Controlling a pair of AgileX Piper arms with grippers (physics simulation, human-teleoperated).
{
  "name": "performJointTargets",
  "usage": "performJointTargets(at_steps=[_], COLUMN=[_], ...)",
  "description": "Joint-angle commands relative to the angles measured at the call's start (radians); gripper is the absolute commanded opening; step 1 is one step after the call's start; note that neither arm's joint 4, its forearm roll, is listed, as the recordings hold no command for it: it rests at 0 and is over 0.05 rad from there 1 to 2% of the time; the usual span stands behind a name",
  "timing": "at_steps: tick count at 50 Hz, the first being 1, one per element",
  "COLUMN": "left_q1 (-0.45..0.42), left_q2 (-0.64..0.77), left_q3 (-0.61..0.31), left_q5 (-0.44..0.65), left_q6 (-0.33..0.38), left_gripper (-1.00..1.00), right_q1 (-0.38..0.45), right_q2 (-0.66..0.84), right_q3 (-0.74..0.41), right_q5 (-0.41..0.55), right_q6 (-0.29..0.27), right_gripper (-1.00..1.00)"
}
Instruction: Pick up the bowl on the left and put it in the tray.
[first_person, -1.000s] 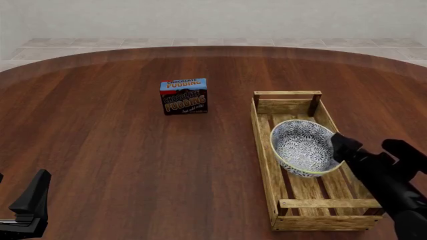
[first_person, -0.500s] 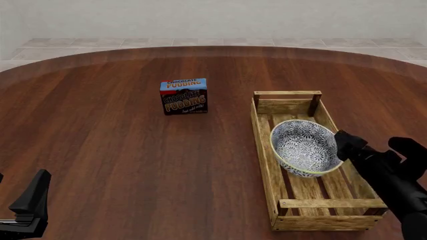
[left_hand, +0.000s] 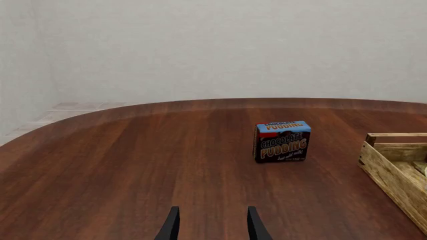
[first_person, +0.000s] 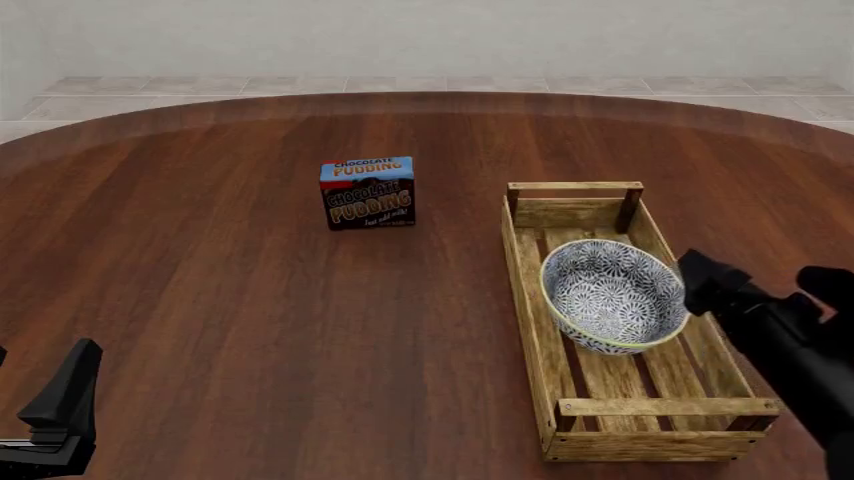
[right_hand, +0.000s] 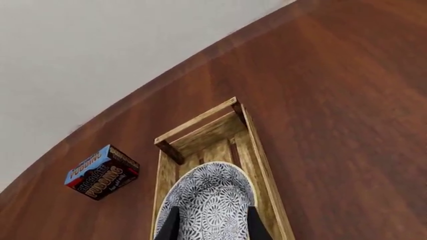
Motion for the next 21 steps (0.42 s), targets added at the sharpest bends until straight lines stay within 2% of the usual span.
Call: performJointTargets(at_steps=[1, 21], left_q1=[0.000, 0.000], left_q2=[0.000, 0.000], left_q3=[0.000, 0.000], left_q5=[0.000, 0.000], left_q6=[0.000, 0.000], left_gripper=[1.00, 1.00], right_q1=[0.002, 0.001], right_q2=[-0.079, -0.210], right_q3=[-0.007, -0.013], right_q5=[0.065, 0.164], right_q6=[-0.001, -0.010], right_gripper=[1.00, 1.00])
